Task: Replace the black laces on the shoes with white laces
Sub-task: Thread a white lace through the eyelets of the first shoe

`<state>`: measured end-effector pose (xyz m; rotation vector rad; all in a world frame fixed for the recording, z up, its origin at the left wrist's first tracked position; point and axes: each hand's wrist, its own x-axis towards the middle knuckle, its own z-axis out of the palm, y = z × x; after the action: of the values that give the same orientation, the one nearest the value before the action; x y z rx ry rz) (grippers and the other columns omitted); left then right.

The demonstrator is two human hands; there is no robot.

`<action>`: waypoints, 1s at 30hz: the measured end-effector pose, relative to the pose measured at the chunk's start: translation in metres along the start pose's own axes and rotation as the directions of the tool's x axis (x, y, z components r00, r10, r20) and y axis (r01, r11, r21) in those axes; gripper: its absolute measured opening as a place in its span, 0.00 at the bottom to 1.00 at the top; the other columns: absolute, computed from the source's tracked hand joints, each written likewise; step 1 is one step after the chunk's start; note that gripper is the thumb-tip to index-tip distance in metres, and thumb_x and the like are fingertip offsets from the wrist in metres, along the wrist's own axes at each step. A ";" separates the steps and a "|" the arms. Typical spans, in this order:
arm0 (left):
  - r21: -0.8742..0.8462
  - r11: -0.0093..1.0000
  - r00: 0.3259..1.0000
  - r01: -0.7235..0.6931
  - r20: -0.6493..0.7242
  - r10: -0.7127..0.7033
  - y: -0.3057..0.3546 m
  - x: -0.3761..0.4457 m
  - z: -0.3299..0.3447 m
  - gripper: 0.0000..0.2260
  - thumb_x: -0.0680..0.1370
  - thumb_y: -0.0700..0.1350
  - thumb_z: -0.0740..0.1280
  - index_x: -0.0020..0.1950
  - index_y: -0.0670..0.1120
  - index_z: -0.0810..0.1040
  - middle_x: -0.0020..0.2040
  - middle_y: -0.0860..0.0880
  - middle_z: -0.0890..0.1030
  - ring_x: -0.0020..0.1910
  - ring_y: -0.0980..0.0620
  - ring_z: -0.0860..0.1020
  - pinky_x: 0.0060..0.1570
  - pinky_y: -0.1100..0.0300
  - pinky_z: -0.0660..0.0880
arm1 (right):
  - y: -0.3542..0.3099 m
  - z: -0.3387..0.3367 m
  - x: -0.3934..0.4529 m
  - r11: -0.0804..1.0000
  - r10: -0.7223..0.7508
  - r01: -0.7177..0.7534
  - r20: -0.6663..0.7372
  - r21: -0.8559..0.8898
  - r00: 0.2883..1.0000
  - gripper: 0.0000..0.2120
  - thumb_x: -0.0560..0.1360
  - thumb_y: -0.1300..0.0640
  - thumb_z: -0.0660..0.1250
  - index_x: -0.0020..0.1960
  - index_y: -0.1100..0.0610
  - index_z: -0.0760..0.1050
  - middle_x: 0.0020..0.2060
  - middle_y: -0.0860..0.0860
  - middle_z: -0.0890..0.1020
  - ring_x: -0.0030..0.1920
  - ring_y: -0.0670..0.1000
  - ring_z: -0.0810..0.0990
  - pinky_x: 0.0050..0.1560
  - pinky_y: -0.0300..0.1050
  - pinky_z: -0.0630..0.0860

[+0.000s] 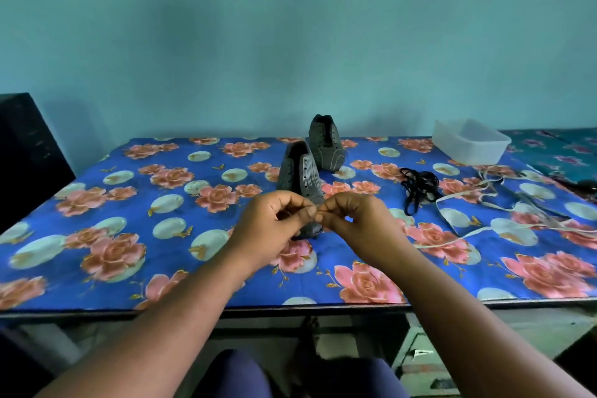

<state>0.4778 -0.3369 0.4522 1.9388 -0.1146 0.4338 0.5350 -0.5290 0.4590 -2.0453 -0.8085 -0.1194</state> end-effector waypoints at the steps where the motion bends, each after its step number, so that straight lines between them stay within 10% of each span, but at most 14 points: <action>1: 0.042 0.999 1.000 -0.013 -0.001 0.013 -0.001 0.000 -0.004 0.02 0.78 0.46 0.74 0.49 0.51 0.86 0.43 0.53 0.86 0.41 0.54 0.83 0.45 0.52 0.81 | 0.000 0.002 0.001 1.000 -0.015 0.015 0.004 -0.008 1.000 0.01 0.78 0.55 0.74 0.47 0.51 0.84 0.38 0.44 0.85 0.41 0.45 0.82 0.43 0.42 0.78; 30: 0.528 0.849 0.997 0.012 0.060 -0.051 -0.037 -0.033 -0.058 0.06 0.78 0.51 0.73 0.42 0.61 0.84 0.40 0.64 0.84 0.41 0.59 0.82 0.43 0.49 0.79 | 0.032 0.009 -0.009 0.912 -0.164 0.211 0.159 -0.352 0.974 0.07 0.80 0.43 0.66 0.47 0.43 0.81 0.42 0.37 0.80 0.48 0.43 0.74 0.51 0.49 0.65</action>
<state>0.4428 -0.2730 0.4282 2.4992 -0.0061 0.3999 0.5444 -0.5384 0.4271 -2.3378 -1.1322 -0.2693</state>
